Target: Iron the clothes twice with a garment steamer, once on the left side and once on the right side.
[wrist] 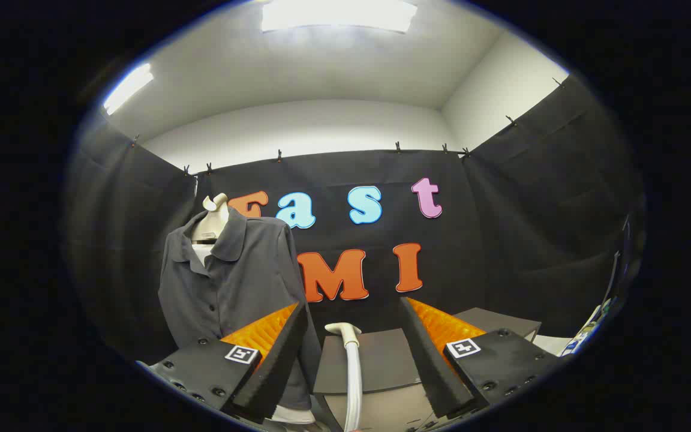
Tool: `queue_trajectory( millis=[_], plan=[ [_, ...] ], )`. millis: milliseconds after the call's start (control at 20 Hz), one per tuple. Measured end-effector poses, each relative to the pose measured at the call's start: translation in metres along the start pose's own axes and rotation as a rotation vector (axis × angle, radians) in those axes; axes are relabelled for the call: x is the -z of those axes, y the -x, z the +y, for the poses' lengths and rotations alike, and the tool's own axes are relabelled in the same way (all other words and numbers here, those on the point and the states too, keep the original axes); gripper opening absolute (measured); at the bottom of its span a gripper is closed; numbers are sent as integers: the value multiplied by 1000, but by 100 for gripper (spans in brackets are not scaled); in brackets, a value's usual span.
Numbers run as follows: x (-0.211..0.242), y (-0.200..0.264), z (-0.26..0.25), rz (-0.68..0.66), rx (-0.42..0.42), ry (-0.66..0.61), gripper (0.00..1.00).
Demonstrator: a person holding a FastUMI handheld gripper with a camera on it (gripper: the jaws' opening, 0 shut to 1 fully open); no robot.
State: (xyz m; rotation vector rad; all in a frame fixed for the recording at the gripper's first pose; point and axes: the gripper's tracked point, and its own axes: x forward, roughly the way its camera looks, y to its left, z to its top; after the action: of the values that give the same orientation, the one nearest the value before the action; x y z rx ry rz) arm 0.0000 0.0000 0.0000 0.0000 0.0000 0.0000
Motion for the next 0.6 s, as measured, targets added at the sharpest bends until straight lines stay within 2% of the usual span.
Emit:
queue_trajectory(
  millis=[150, 600],
  plan=[
    [0, 3, 0, -8, -4, 2, 98],
    [3, 17, -21, 4, 51, 34, 98]
  ],
)
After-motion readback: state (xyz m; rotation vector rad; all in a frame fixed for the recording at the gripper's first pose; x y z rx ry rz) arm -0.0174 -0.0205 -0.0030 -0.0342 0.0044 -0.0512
